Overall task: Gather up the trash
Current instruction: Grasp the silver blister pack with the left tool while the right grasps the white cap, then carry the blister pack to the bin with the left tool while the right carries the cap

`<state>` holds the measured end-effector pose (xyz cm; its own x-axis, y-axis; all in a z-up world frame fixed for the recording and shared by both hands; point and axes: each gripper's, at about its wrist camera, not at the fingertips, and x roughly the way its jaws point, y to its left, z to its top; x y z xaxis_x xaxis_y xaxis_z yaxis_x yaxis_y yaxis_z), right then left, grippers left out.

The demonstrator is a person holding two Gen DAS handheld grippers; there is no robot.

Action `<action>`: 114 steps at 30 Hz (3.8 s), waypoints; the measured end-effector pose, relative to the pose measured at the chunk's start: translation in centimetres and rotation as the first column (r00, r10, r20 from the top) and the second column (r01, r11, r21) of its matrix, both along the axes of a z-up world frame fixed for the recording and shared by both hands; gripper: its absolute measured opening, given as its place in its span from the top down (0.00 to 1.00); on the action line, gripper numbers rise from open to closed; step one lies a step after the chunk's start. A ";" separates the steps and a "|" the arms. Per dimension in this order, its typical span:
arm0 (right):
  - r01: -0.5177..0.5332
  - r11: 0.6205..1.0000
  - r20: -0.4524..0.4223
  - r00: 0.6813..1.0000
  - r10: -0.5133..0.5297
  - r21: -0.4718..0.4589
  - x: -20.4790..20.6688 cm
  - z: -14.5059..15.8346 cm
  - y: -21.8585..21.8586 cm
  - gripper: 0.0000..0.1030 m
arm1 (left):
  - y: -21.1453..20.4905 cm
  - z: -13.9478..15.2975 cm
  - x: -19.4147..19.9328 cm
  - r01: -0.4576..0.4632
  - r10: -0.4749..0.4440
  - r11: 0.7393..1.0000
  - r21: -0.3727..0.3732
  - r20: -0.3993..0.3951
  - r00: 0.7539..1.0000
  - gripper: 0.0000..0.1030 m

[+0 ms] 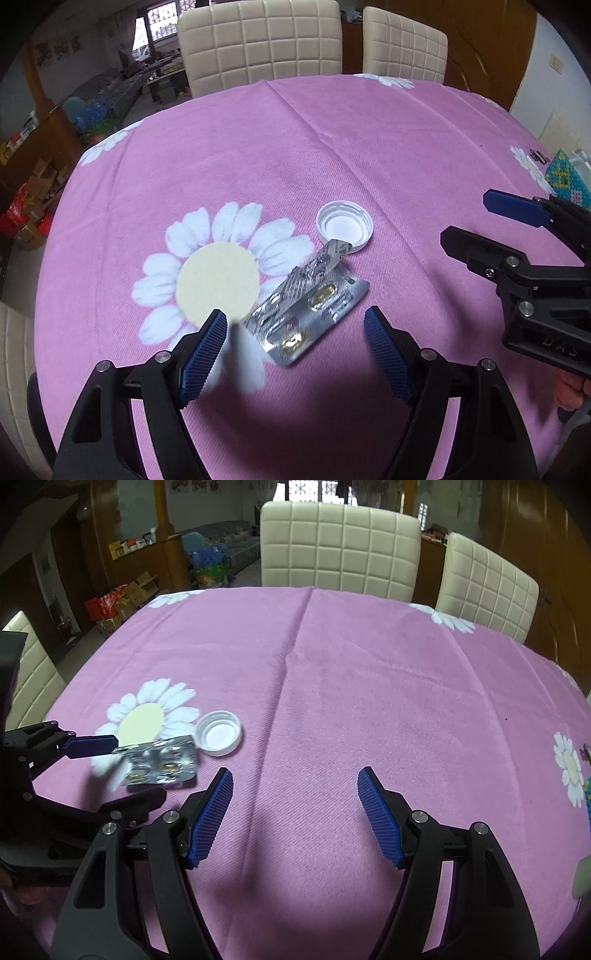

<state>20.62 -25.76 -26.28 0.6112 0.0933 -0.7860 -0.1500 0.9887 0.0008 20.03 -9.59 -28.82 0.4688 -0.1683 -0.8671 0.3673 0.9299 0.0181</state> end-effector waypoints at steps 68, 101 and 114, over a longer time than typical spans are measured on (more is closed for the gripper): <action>-0.355 0.935 0.045 0.934 0.356 -0.028 -5.5 3.7 12.9 0.60 | 10.8 6.8 -8.3 -0.216 0.217 0.976 -0.024 0.204 0.955 0.73; -0.574 0.816 0.134 0.805 0.578 -0.073 -10.2 8.3 23.9 0.59 | 21.1 11.0 -15.0 -0.452 0.439 0.892 -0.028 0.296 0.848 0.73; -0.678 0.731 0.120 0.721 0.682 -0.079 -8.2 7.8 31.8 0.59 | 28.3 9.7 -14.5 -0.587 0.571 0.809 -0.029 0.276 0.773 0.72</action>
